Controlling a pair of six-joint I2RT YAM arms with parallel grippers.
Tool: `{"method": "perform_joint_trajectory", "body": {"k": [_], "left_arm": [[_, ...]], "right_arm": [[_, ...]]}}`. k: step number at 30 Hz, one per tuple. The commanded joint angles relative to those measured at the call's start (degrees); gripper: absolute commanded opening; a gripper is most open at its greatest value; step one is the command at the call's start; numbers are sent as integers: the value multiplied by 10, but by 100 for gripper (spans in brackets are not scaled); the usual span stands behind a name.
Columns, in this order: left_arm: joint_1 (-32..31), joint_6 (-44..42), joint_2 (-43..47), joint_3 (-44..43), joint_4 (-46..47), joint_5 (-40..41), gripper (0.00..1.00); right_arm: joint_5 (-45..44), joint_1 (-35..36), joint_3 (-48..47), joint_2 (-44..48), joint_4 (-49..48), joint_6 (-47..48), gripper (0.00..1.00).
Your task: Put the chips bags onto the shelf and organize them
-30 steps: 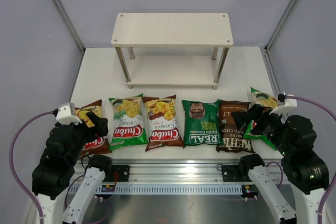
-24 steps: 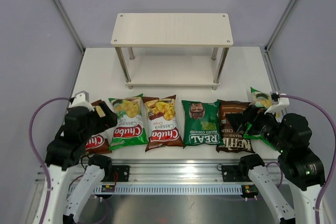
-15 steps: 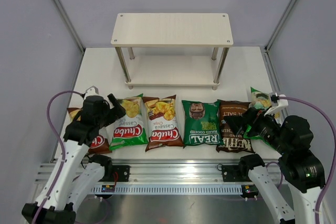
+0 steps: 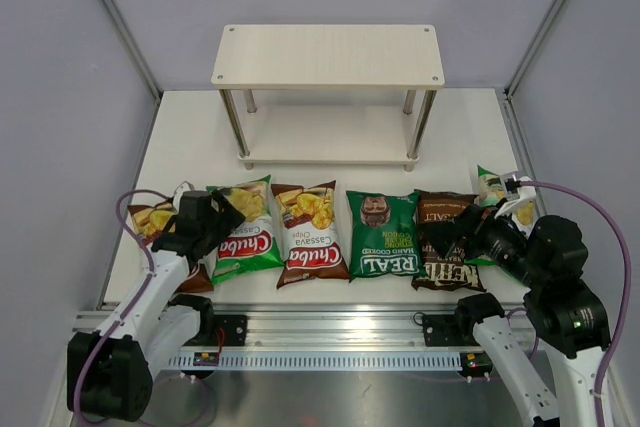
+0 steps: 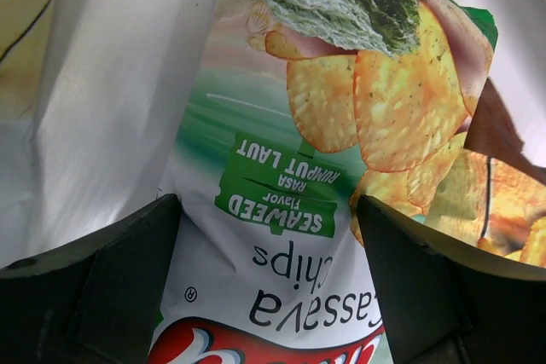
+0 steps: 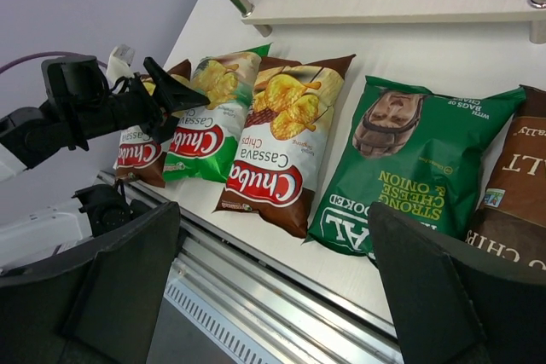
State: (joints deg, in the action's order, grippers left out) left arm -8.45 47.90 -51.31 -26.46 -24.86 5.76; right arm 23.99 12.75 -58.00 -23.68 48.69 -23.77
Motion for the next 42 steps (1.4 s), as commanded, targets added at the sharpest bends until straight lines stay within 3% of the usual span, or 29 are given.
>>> {"method": "perform_joint_trajectory", "body": {"k": [1,6,7,12,17,25,29,33,37,38,42], "left_arm": [[4,48,15,59,48,-2,86],[4,82,100,86,40,10,64],[4,85,118,86,26,14,52],[4,91,197,68,-7,31,35],[4,82,214,28,-43,17,19],[4,79,282,-41,-96,-10,12],[4,81,307,-97,-129,-20,12],[4,97,327,-138,-120,-54,13],[4,123,340,-175,-89,-106,13],[4,126,342,-184,-80,-116,13],[4,137,334,-227,-54,-132,15]], "right_arm": [[26,3,11,1,-43,-14,99],[44,3,21,-5,-60,-28,99],[46,3,23,-7,-66,-29,99],[70,3,46,-14,-101,-53,99],[97,3,72,-26,-127,-65,99],[187,3,156,-72,-266,-159,100],[235,3,207,-104,-431,-260,100],[218,24,242,-135,-562,-353,99],[146,124,214,-186,-615,-349,99],[126,189,203,-220,-616,-335,100],[-11,341,141,-319,-647,-281,98]]}}
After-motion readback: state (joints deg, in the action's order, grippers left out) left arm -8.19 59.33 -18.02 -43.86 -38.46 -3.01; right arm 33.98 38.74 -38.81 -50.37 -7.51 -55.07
